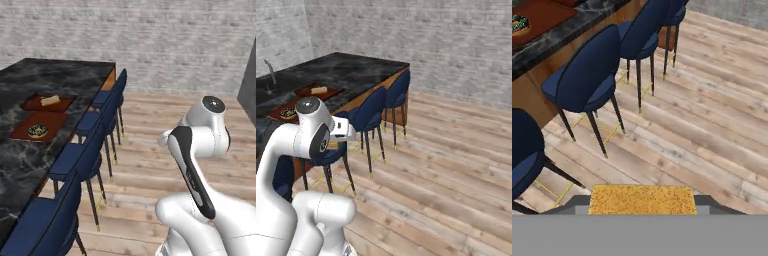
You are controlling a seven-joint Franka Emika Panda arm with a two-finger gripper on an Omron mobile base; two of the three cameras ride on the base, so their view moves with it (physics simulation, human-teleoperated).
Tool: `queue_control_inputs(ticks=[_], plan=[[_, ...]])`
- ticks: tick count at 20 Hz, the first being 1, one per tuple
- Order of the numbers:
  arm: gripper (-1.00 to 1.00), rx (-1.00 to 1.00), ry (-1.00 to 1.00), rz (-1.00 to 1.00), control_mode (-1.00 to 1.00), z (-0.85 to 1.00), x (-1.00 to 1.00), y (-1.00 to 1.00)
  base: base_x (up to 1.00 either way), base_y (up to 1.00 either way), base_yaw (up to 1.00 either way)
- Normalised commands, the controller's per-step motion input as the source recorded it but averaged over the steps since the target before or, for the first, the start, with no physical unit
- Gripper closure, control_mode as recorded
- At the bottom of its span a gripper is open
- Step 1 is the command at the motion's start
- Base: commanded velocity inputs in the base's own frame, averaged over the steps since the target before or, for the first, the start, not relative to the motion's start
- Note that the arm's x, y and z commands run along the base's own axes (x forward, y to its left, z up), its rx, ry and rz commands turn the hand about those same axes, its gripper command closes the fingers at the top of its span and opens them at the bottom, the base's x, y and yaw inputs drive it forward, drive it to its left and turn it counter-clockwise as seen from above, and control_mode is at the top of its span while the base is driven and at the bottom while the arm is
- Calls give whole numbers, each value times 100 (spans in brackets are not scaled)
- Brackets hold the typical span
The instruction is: Take the donut and cake from the fridge and place them on the empty tray on the dining counter.
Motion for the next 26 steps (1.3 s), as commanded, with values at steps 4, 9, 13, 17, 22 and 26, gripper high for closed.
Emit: queue_control_inputs(ticks=[4,9,13,17,22,26], plan=[[100,0,0,0,100,0,0,0,83,-47,55],[100,0,0,0,100,0,0,0,78,-47,55],[100,0,0,0,100,0,0,0,63,-45,55],[100,0,0,0,100,0,0,0,62,-41,56],[100,0,0,0,100,0,0,0,54,-48,56],[100,0,0,0,100,0,0,0,56,-45,54]])
